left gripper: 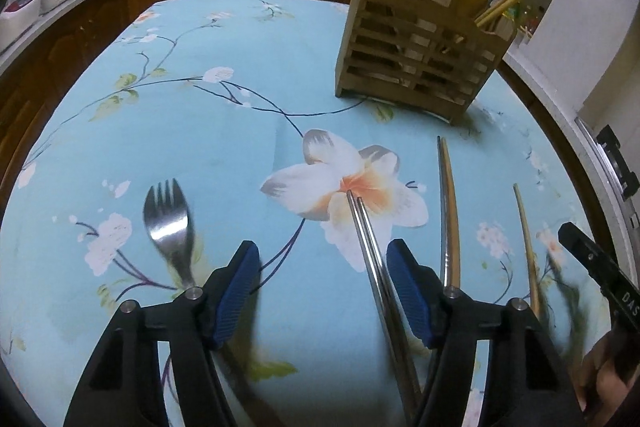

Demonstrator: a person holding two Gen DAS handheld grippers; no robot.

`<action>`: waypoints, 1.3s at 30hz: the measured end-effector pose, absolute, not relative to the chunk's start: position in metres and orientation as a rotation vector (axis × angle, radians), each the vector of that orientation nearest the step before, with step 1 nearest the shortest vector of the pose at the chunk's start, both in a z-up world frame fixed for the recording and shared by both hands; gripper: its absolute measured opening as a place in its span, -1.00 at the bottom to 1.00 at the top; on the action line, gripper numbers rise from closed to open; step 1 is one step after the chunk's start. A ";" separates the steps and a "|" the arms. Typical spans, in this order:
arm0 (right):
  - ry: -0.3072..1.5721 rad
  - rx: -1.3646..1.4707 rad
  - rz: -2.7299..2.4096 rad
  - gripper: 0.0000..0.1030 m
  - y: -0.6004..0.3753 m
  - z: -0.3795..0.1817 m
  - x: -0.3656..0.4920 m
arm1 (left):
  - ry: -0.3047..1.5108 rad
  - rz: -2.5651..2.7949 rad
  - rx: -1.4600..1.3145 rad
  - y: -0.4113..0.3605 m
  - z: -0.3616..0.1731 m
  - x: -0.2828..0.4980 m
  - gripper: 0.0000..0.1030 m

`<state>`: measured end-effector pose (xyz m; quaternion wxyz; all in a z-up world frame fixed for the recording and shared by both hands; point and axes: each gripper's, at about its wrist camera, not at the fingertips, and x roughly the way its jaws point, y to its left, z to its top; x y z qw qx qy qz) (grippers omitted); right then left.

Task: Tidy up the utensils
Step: 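Pull both grippers back from the holder down toward the remaining utensils, then grasp a wooden chopstick with the right gripper while the left grasps a metal chopstick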

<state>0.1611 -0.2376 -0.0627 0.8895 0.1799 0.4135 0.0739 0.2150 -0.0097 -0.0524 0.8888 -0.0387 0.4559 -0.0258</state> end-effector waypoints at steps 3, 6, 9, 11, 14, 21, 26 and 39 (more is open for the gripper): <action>0.884 0.373 0.156 -0.15 -0.236 -0.069 0.167 | 0.968 -0.050 -0.065 -0.016 -0.061 0.228 0.07; 0.905 0.373 0.155 -0.21 -0.235 -0.075 0.171 | 0.967 -0.051 -0.025 -0.022 -0.065 0.231 0.05; 0.921 0.368 0.155 -0.22 -0.233 -0.079 0.175 | 0.964 -0.045 0.005 -0.026 -0.067 0.232 0.03; 0.933 0.360 0.152 -0.22 -0.231 -0.083 0.180 | 0.966 -0.044 0.026 -0.030 -0.068 0.234 0.03; 0.948 0.352 0.146 -0.29 -0.230 -0.087 0.186 | 0.969 -0.054 0.051 -0.034 -0.069 0.240 0.04; 0.977 0.310 0.133 -0.38 -0.227 -0.093 0.199 | 0.965 -0.085 0.146 -0.039 -0.070 0.242 -0.56; 0.981 0.283 0.135 -0.40 -0.224 -0.095 0.212 | 0.964 -0.101 0.166 -0.045 -0.071 0.245 -0.63; 0.952 0.387 0.160 -0.90 -0.242 -0.082 0.202 | 0.957 -0.193 0.039 -0.026 -0.063 0.237 -0.95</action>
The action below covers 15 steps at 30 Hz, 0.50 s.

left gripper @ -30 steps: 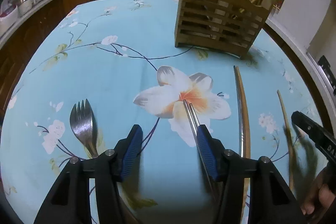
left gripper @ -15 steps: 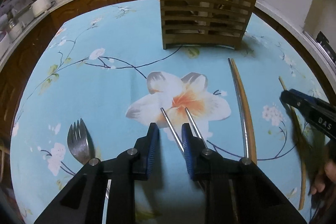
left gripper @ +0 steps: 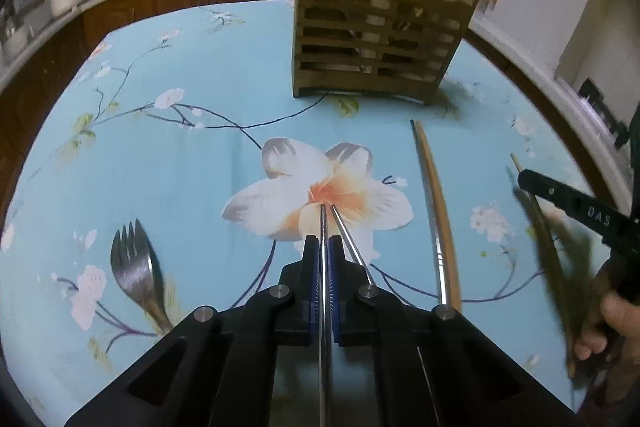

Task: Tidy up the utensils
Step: 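Grasp a wooden chopstick with the right gripper while the left grasps a metal chopstick, then lift both chopsticks and carry them over the wooden holder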

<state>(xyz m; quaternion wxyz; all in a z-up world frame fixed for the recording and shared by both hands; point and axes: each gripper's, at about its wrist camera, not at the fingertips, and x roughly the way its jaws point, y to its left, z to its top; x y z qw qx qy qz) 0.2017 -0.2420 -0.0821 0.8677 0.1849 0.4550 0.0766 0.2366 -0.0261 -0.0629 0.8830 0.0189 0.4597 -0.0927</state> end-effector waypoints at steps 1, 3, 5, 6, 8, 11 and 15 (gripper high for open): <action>0.942 0.389 0.167 -0.90 -0.241 -0.077 0.199 | 0.952 -0.200 0.028 -0.023 -0.059 0.235 -0.95; 0.916 0.389 0.179 -0.90 -0.241 -0.066 0.194 | 0.931 -0.213 0.010 -0.019 -0.049 0.230 -0.95; 0.880 0.398 0.194 -0.90 -0.242 -0.050 0.189 | 0.905 -0.226 -0.009 -0.016 -0.036 0.224 -0.95; 0.863 0.404 0.202 -0.90 -0.243 -0.043 0.188 | 0.892 -0.231 -0.017 -0.014 -0.030 0.221 -0.95; 0.827 0.408 0.209 -0.90 -0.244 -0.027 0.183 | 0.862 -0.239 -0.023 -0.012 -0.017 0.213 -0.95; 0.773 0.416 0.220 -0.90 -0.247 -0.005 0.177 | 0.816 -0.253 -0.038 -0.007 0.003 0.201 -0.95; 0.699 0.419 0.230 -0.90 -0.251 0.024 0.173 | 0.751 -0.265 -0.057 0.000 0.028 0.184 -0.95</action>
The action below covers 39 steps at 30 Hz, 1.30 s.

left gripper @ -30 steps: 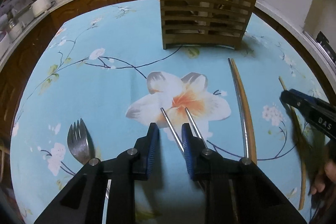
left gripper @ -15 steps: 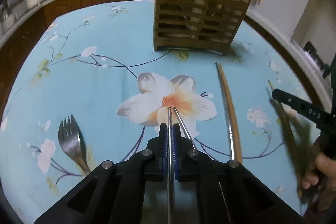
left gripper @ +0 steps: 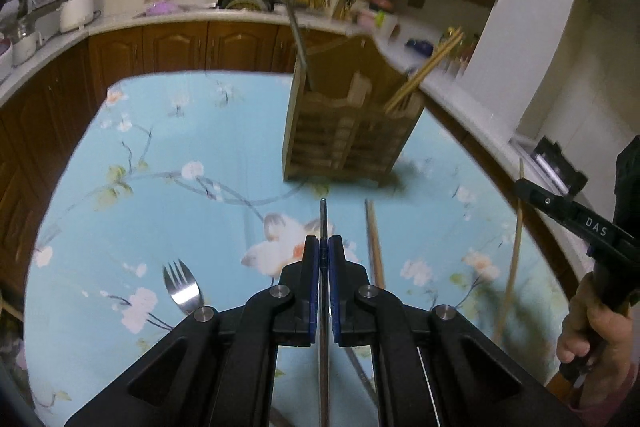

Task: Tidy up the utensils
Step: 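Lift both chopsticks and carry them over the wooden holder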

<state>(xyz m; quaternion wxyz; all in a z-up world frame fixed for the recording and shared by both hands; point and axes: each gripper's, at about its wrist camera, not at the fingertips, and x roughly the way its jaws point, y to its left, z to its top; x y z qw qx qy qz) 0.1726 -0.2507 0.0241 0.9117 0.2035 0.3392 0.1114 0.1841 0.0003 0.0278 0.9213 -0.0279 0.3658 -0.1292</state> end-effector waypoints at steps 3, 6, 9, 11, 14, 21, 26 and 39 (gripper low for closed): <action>0.657 0.423 0.236 -0.90 -0.254 0.039 0.172 | 0.705 -0.276 -0.077 0.007 0.047 0.172 -0.95; 0.613 0.423 0.235 -0.90 -0.256 0.054 0.171 | 0.663 -0.278 -0.082 0.014 0.061 0.161 -0.95; 0.586 0.423 0.235 -0.90 -0.258 0.063 0.171 | 0.636 -0.276 -0.082 0.017 0.069 0.157 -0.95; 0.571 0.422 0.236 -0.90 -0.259 0.068 0.174 | 0.622 -0.275 -0.084 0.019 0.072 0.155 -0.95; 0.558 0.423 0.239 -0.90 -0.258 0.072 0.177 | 0.609 -0.272 -0.085 0.018 0.075 0.157 -0.95; 0.542 0.430 0.240 -0.90 -0.256 0.074 0.184 | 0.589 -0.276 -0.091 0.018 0.080 0.166 -0.95; 0.511 0.446 0.235 -0.90 -0.262 0.077 0.190 | 0.572 -0.286 -0.103 0.019 0.085 0.178 -0.95; 0.335 0.456 0.214 -0.90 -0.271 0.126 0.230 | 0.404 -0.291 -0.132 0.018 0.120 0.221 -0.95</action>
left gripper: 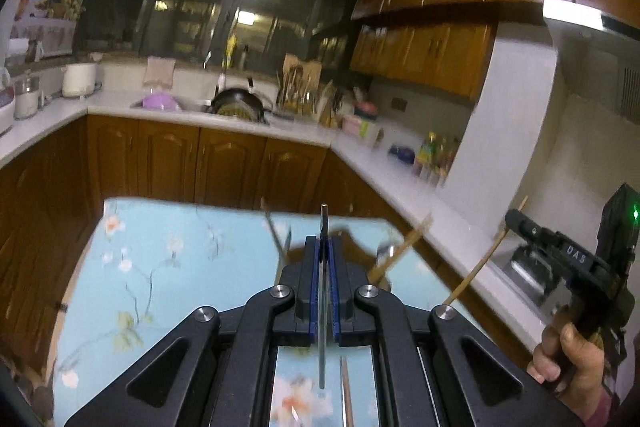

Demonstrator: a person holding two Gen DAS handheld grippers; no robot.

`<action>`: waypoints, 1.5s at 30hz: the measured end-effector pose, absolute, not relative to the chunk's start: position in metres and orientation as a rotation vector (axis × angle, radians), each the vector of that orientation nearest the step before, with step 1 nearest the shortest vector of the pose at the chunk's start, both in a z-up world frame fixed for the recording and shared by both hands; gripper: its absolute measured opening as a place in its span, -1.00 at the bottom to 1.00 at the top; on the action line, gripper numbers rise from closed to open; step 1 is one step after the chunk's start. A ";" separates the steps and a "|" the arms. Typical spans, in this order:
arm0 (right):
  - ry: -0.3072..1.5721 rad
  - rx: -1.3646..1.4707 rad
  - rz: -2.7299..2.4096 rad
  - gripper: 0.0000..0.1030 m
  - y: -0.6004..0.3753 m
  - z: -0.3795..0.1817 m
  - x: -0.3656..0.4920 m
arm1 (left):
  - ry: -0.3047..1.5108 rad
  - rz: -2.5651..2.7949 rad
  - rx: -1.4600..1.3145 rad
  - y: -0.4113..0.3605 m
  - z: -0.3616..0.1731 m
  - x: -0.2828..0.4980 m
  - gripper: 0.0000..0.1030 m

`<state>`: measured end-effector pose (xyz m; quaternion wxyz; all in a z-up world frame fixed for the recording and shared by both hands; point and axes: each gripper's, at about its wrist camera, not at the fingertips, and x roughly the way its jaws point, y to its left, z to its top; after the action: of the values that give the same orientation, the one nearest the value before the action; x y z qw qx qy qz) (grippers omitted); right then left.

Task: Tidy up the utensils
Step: 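Lift both chopsticks and carry them over the wooden holder, then lower both chopsticks into the holder and open both grippers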

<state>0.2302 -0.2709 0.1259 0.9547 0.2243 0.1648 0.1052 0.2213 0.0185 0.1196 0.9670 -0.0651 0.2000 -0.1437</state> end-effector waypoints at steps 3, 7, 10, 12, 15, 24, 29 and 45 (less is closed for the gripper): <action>0.283 0.454 0.200 -0.90 -0.272 0.139 0.241 | 0.351 -0.285 -0.149 0.019 0.132 0.239 -0.95; 0.238 0.423 0.180 -0.90 -0.270 0.147 0.258 | 0.289 -0.272 -0.181 0.020 0.134 0.259 -0.95; 0.229 0.403 0.172 -0.90 -0.264 0.145 0.271 | 0.265 -0.253 -0.193 0.017 0.122 0.279 -0.95; 0.223 0.384 0.165 -0.90 -0.260 0.140 0.277 | 0.265 -0.239 -0.190 0.013 0.103 0.288 -0.95; 0.241 0.382 0.164 -0.90 -0.255 0.125 0.286 | 0.280 -0.212 -0.192 0.007 0.075 0.306 -0.95; 0.356 0.433 0.164 -0.90 -0.254 0.071 0.299 | 0.370 -0.208 -0.165 -0.014 0.027 0.316 -0.95; 0.431 0.456 0.181 -0.89 -0.254 0.050 0.307 | 0.389 -0.202 -0.152 -0.014 0.025 0.319 -0.95; 0.501 0.469 0.197 -0.76 -0.249 0.050 0.314 | 0.424 -0.215 -0.156 -0.005 0.045 0.315 -0.85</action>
<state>0.3139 -0.2492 0.0497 0.9369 0.2295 0.2453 0.0966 0.3146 -0.0050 0.0450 0.9689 -0.0771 0.2096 -0.1065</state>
